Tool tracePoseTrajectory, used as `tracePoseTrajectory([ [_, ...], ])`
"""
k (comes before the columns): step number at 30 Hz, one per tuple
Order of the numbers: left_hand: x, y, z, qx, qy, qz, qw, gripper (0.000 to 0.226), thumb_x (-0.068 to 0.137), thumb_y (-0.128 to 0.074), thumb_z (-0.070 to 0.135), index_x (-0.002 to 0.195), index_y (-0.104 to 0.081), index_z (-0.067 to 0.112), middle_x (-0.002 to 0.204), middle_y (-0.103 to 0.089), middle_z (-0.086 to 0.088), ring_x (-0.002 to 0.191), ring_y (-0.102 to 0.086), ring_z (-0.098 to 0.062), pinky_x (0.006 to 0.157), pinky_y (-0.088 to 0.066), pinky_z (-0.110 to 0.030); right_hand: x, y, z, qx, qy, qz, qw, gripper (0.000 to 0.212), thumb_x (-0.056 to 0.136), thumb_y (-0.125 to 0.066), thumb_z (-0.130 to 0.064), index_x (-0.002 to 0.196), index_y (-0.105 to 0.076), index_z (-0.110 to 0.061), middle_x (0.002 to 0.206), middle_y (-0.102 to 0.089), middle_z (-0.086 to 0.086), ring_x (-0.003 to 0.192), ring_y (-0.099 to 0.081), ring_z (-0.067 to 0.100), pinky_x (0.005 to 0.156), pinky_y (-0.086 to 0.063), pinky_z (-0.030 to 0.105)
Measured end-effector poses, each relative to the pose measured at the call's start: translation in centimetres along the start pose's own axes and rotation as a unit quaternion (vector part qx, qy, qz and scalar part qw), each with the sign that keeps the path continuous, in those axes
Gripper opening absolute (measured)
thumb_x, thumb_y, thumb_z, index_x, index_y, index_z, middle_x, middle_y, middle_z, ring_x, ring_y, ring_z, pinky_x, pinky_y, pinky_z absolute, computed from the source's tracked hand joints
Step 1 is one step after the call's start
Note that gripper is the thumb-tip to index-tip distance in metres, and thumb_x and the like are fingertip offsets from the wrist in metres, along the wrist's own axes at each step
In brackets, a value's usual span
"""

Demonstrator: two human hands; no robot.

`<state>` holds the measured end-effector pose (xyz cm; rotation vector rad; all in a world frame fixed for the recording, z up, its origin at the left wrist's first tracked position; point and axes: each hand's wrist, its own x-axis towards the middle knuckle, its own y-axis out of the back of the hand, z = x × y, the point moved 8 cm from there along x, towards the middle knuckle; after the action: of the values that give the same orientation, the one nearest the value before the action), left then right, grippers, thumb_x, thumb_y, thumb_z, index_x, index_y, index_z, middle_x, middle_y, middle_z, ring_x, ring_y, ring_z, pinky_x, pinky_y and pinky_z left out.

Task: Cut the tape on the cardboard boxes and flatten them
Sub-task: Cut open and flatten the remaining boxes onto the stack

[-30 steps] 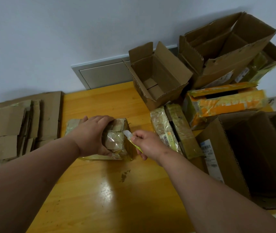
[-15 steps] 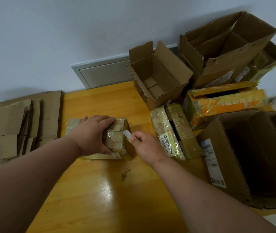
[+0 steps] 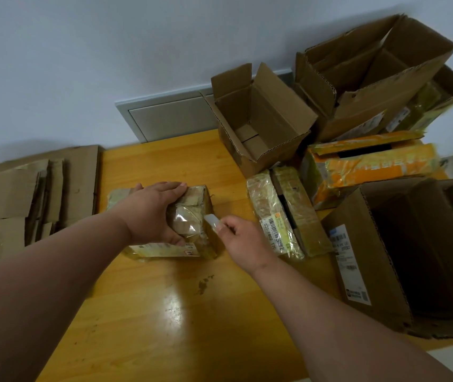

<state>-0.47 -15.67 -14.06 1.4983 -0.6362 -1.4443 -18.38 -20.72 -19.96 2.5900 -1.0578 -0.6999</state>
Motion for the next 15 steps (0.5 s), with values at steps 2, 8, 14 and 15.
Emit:
tracePoseTrajectory([
  [2, 0.1, 0.2, 0.1, 0.000, 0.002, -0.004, 1.000, 0.127, 0.057, -0.078, 0.071, 0.158, -0.011, 0.030, 0.163, -0.017, 0.010, 0.148, -0.021, -0.018, 0.120, -0.005, -0.055, -0.6, -0.4, 0.6, 0.009, -0.007, 0.000, 1.000, 0.022, 0.098, -0.051, -0.041, 0.079, -0.061, -0.034, 0.055, -0.053, -0.014, 0.052, -0.045, 0.003, 0.052, -0.034, 0.025],
  [8, 0.0, 0.7, 0.5, -0.010, 0.005, 0.005, 1.000, 0.126, 0.055, -0.081, 0.069, 0.157, -0.019, 0.030, 0.160, -0.025, 0.008, 0.146, -0.026, -0.019, 0.121, -0.012, -0.057, -0.5, -0.1, 0.3, 0.043, -0.016, -0.001, 0.999, 0.030, 0.097, -0.054, -0.036, 0.068, -0.056, -0.030, 0.054, -0.047, -0.011, 0.057, -0.045, 0.012, 0.059, -0.036, 0.031],
  [14, -0.5, 1.3, 0.8, -0.031, 0.010, 0.032, 0.999, 0.118, 0.053, -0.086, 0.063, 0.152, -0.033, 0.028, 0.151, -0.041, 0.005, 0.139, -0.037, -0.021, 0.115, -0.029, -0.055, 0.4, 1.4, -0.3, 0.043, -0.016, 0.039, 0.998, 0.031, 0.099, -0.051, -0.035, 0.068, -0.050, -0.030, 0.062, -0.048, -0.009, 0.056, -0.043, 0.012, 0.055, -0.031, 0.028],
  [15, -0.5, 1.4, 0.9, -0.029, 0.011, 0.034, 0.999, 0.117, 0.053, -0.086, 0.062, 0.152, -0.034, 0.028, 0.151, -0.042, 0.006, 0.138, -0.038, -0.021, 0.114, -0.030, -0.054, 0.6, 1.3, -0.6, 0.028, -0.012, 0.035, 0.999, 0.030, 0.099, -0.050, -0.036, 0.069, -0.050, -0.031, 0.063, -0.049, -0.009, 0.058, -0.046, 0.013, 0.055, -0.033, 0.028],
])
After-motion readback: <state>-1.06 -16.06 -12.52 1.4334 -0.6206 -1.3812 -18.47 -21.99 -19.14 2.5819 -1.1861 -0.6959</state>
